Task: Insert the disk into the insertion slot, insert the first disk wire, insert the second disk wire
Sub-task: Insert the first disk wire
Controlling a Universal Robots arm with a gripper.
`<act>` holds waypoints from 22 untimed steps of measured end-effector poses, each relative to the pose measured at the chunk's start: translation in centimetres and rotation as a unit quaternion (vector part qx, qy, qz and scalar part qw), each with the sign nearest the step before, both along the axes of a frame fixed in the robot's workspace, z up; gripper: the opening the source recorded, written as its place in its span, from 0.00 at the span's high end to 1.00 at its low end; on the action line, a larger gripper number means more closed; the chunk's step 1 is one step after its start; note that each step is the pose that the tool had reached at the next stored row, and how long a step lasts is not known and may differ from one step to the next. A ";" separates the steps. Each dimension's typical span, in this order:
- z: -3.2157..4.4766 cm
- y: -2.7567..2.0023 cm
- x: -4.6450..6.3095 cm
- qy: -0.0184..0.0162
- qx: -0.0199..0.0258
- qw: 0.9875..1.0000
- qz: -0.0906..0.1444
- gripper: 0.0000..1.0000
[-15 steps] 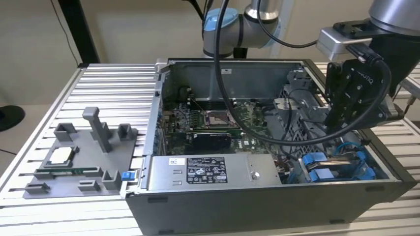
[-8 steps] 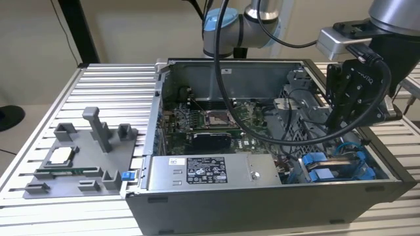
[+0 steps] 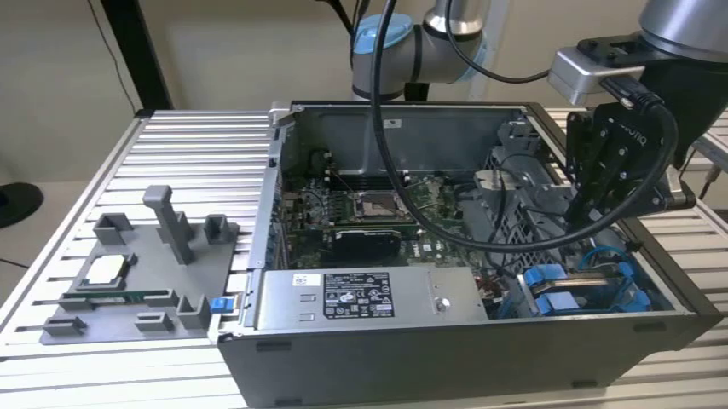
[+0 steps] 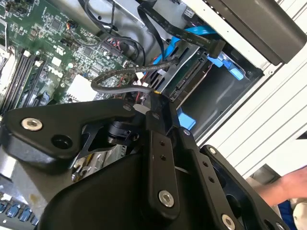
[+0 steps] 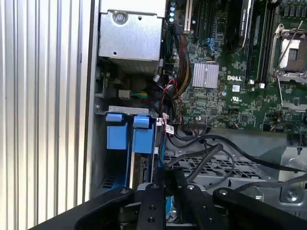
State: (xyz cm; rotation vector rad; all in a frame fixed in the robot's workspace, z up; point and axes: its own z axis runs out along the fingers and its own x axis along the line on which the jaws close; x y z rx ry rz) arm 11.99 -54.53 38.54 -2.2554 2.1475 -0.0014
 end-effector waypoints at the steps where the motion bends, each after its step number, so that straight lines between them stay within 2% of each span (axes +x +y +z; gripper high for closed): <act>1: 0.00 0.00 0.0 0.000 0.000 1.000 0.000 1.00; 11: 0.01 0.00 0.1 0.000 0.000 1.000 0.000 1.00; 22: -0.04 -0.62 1.0 0.000 0.000 1.000 0.000 1.00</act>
